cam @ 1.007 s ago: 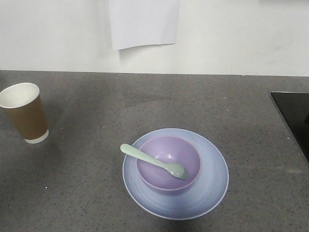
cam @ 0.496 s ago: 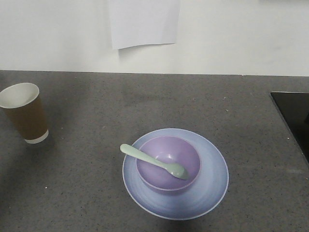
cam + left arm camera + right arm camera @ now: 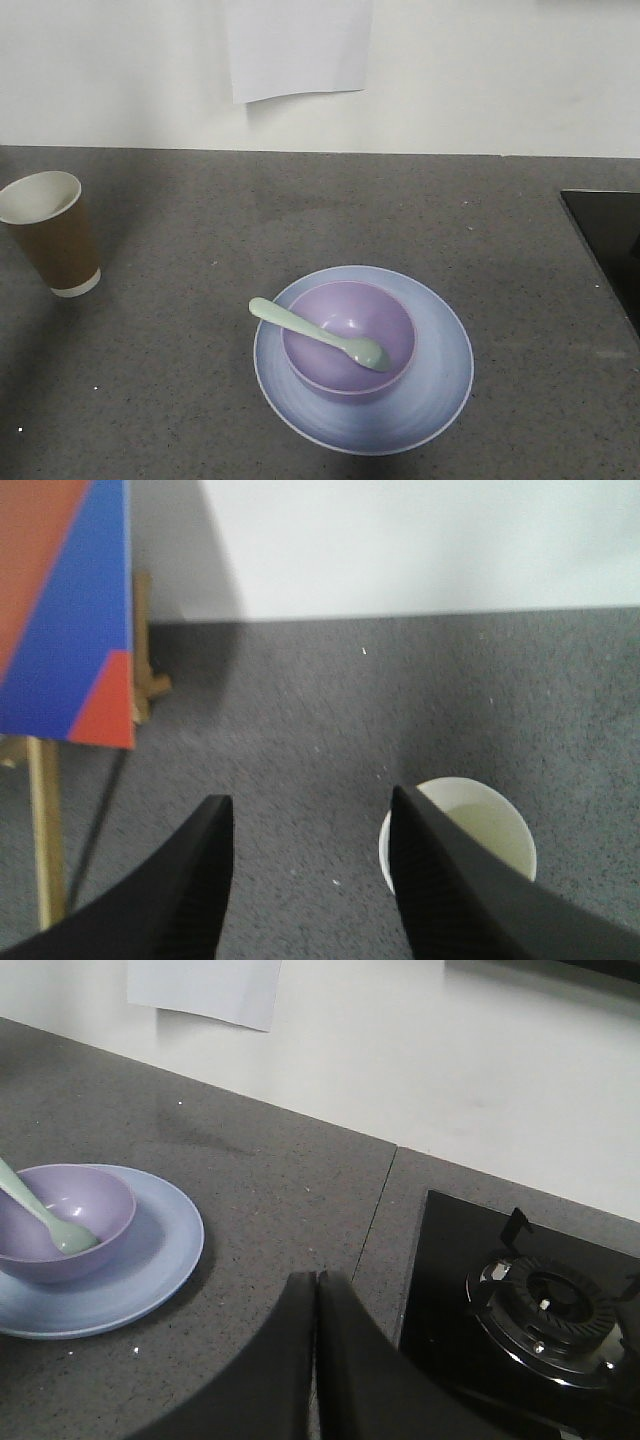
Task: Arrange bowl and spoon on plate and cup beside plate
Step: 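Release the spoon and raise the left gripper away from the bowl, then grasp the brown paper cup rim with the left gripper and lift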
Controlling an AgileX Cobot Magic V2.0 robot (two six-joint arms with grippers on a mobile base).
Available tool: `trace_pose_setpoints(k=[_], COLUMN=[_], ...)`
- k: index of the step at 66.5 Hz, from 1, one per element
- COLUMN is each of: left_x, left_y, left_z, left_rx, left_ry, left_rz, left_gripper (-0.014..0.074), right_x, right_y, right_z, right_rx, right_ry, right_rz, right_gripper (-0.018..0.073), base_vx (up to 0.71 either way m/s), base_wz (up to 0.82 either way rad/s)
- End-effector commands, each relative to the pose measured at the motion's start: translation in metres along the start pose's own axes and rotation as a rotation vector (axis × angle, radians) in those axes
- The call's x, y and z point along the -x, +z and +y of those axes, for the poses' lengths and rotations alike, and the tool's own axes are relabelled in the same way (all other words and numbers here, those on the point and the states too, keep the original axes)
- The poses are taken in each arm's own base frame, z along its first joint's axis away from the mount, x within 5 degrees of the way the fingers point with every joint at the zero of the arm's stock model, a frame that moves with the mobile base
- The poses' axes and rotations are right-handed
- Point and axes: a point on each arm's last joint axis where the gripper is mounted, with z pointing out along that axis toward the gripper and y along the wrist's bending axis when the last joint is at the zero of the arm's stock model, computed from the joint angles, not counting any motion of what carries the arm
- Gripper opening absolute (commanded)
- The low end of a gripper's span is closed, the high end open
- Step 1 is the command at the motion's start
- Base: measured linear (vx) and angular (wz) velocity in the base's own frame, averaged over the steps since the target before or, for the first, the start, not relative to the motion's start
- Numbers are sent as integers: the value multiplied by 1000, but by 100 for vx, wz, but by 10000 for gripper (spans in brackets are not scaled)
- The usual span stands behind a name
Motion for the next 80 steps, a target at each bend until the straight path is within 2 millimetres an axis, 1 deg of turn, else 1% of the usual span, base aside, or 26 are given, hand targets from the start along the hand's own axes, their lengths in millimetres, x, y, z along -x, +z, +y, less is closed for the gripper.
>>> trace_pose_setpoints(k=[1, 12, 18, 26, 37, 52, 80], left_x=[9, 2, -3, -10, -12, -15, -34], left_y=[10, 54, 71, 93, 105, 116, 159], left_z=[8, 14, 16, 12, 3, 1, -7], left_rx=[-47, -106, -116, -154, -236, -240, -230], left_ry=[-40, -78, -94, -77, -97, -97, -64], left_rz=[-41, 99, 166, 239, 272, 300, 453], left_gripper=[356, 356, 356, 356, 356, 356, 356], right_x=[11, 10, 9, 8, 7, 6, 4], right_y=[5, 5, 5, 5, 5, 5, 5], right_z=[0, 0, 0, 0, 0, 1, 1], right_rx=[-4, -2, -1, -1, 0, 1, 2], right_ry=[-4, -4, -3, -3, -3, -2, -3], right_rz=[-32, -25, -12, -5, 7, 20, 35], right_gripper=[-6, -6, -6, -6, -6, -6, -6], base_vx=[0, 0, 0, 0, 0, 0, 0], base_wz=[0, 0, 0, 0, 0, 0, 0])
